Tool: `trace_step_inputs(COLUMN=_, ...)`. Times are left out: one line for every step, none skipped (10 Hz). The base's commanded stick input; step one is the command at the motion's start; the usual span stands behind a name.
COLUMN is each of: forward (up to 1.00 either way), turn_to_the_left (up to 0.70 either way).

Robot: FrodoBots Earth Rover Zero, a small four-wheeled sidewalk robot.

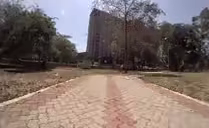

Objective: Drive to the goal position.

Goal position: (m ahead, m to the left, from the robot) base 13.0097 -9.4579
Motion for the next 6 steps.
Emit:
trace_step_inputs(forward=1.0, turn_to_the_left=-0.23)
trace_step_inputs(forward=1.0, turn_to_the_left=-0.22)
trace_step_inputs(forward=1.0, turn_to_the_left=0.0)
trace_step_inputs(forward=1.0, turn_to_the_left=0.0)
trace_step_inputs(forward=1.0, turn_to_the_left=0.0)
trace_step_inputs(forward=1.0, turn_to_the_left=0.0)
